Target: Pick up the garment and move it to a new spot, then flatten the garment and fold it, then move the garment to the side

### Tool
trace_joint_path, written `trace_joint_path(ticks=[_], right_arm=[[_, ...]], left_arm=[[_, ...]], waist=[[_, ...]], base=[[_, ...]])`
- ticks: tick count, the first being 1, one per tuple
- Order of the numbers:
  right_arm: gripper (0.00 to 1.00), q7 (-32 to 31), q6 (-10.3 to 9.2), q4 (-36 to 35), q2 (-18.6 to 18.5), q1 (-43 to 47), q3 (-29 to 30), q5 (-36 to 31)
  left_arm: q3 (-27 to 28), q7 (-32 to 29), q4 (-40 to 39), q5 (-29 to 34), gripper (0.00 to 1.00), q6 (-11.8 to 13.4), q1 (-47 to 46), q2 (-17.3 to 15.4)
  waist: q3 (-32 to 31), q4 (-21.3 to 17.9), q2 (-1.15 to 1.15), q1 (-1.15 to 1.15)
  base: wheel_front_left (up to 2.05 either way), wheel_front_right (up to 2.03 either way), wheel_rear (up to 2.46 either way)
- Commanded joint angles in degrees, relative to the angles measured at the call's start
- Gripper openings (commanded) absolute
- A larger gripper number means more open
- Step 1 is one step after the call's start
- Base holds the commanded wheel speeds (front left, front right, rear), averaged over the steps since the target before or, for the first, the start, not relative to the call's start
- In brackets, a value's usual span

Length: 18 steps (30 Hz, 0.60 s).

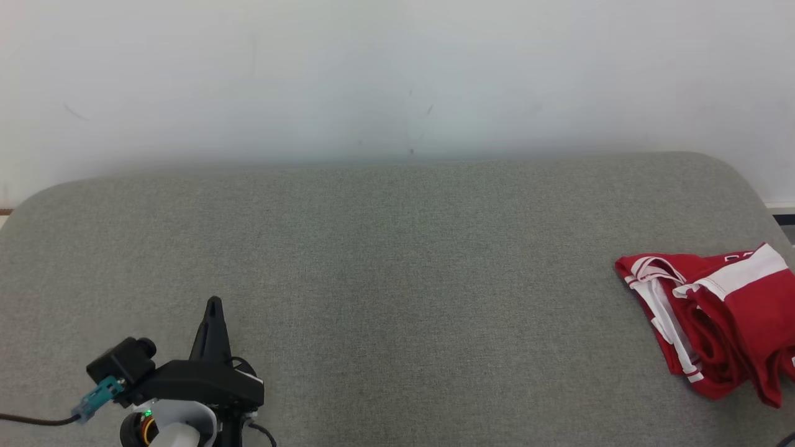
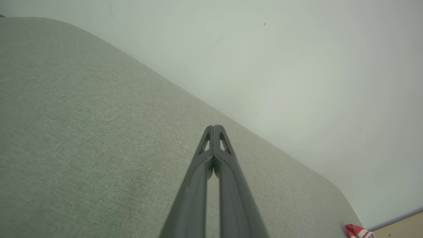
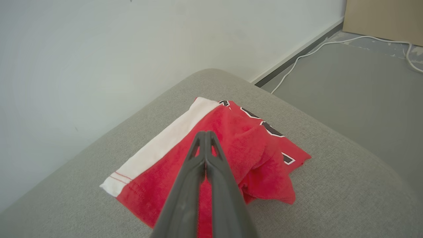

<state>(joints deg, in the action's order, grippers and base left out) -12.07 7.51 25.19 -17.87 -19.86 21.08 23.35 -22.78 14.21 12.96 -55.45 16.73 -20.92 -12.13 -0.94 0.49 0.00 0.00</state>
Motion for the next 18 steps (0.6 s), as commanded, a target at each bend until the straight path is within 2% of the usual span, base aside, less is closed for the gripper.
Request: trace_joint_path(ticks=[1,18], right_arm=[[0.0,-0.79,-0.01,0.9,-1.9,-3.04,1.72,0.94],[0.0,-8.15,-0.02,13.09,-6.4,-13.8,12.96,6.17]], left_arm=[[0.15,0.29,0.18,-2.23,0.0,-0.32,-2.74,-0.03],[-1.01,0.44,5.77,-16.87,0.0,-1.42,-10.4,2.35]], waist=[[0.0,-0.02,0.0,0.0],[0.08,-0.25,0.0,0.0]], base=[[0.0,0.0,0.0],[0.0,0.0,0.0]])
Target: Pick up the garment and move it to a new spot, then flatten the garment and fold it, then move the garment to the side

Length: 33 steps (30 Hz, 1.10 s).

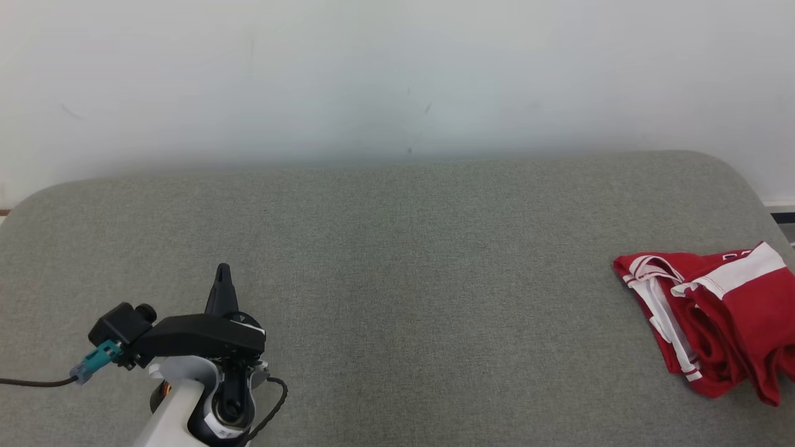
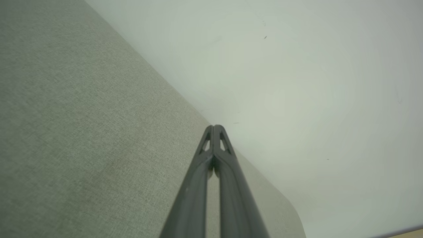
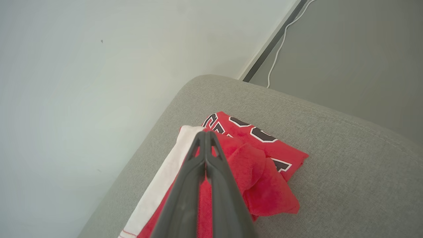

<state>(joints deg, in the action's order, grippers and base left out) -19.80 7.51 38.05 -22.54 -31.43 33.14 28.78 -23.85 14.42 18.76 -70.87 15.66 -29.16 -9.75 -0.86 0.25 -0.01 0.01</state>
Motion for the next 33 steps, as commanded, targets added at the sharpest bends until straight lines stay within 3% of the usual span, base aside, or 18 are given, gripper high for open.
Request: trace_joint_path(ticks=[1,33], right_arm=[[0.0,-0.8,-0.02,0.88,-1.97,-2.84,1.52,1.02],[0.0,-11.52,-0.01,18.51,-8.41,-18.63,18.77,7.29]], left_arm=[[0.0,0.24,0.28,-2.17,0.0,-0.43,-2.57,0.09],[-1.59,0.44,7.98,-23.09,0.0,-1.75,-13.29,3.55]], waist=[[0.01,-0.02,0.01,0.0],[0.17,-0.44,0.01,-0.01]], base=[[0.0,0.0,0.0],[0.0,0.0,0.0]])
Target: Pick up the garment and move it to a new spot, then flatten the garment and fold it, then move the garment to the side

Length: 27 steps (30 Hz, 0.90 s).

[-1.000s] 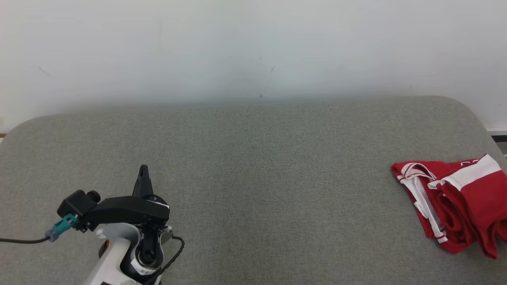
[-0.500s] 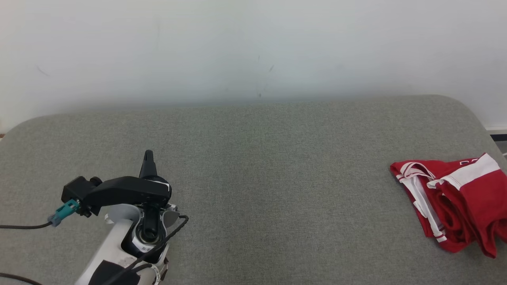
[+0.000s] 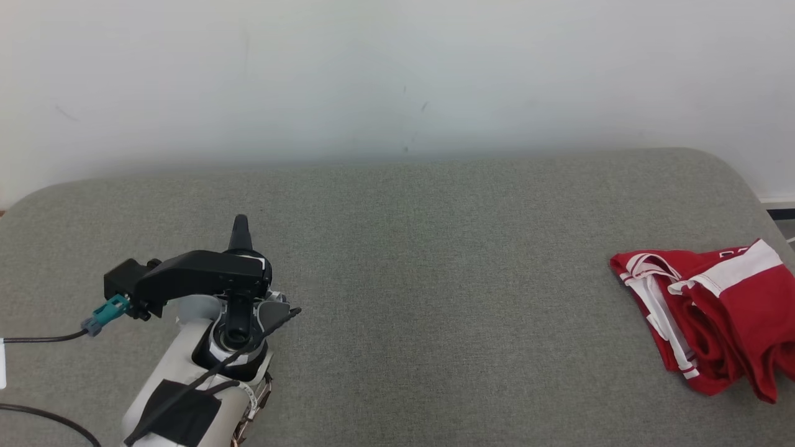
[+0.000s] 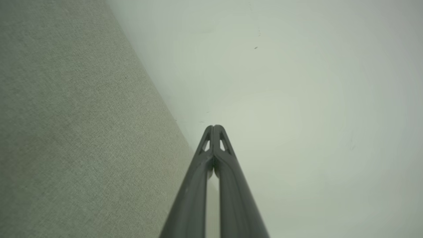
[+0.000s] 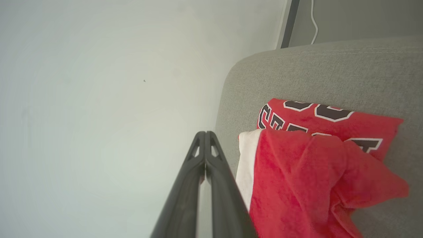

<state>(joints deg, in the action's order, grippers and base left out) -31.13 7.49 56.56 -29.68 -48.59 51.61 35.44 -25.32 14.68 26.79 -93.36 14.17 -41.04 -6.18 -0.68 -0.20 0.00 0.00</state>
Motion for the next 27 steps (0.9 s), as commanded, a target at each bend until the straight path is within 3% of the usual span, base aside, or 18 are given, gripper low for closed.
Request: trace_joint_path(ticks=[1,27], right_arm=[[0.0,-0.46,0.01,0.48,-1.44,-1.92,0.8,0.83],[0.0,-7.81,0.01,12.52,-5.62,-12.66,13.04,4.35]], left_arm=[[-0.16,0.19,0.14,-1.19,0.0,-0.29,-1.68,0.05],[-1.09,0.39,5.17,-15.2,0.0,-1.0,-8.67,2.41]], waist=[[0.0,-0.01,0.0,0.0],[0.16,-0.38,0.0,0.0]], base=[[0.0,0.0,0.0],[0.0,0.0,0.0]])
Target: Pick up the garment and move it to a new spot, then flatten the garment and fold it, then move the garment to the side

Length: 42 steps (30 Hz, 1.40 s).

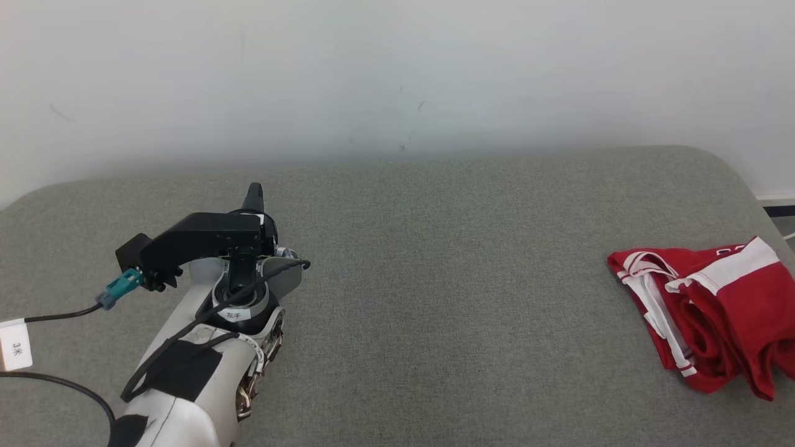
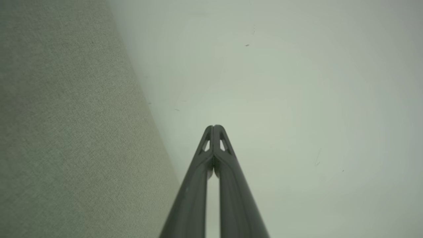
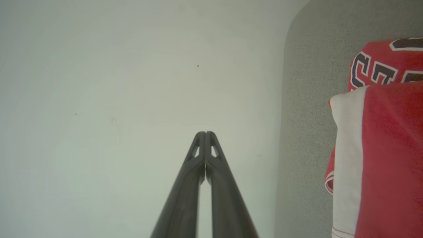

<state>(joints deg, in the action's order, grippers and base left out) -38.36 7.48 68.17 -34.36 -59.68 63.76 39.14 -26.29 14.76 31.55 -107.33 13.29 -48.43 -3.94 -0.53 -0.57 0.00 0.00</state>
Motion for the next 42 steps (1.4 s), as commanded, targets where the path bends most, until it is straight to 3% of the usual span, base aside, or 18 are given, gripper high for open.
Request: trace_joint_path(ticks=[1,15,42], right_arm=[[0.0,-0.79,0.02,1.28,-1.06,-1.9,1.28,0.77],[0.0,-3.75,0.02,6.23,-2.77,-6.3,6.4,2.03],[0.0,-3.95,0.02,6.17,-2.62,-6.5,7.3,0.74]], left_arm=[[-0.15,0.32,0.56,-1.69,0.0,-0.15,-1.52,0.23],[-0.54,0.3,2.6,-7.45,0.0,-0.55,-4.27,1.2],[-0.54,0.3,2.54,-7.26,0.0,-0.45,-4.21,1.19]], waist=[[0.01,-0.03,0.0,0.0],[0.09,-0.21,0.0,0.0],[0.09,-0.21,0.0,0.0]], base=[[0.0,0.0,0.0],[0.0,0.0,0.0],[0.0,0.0,0.0]])
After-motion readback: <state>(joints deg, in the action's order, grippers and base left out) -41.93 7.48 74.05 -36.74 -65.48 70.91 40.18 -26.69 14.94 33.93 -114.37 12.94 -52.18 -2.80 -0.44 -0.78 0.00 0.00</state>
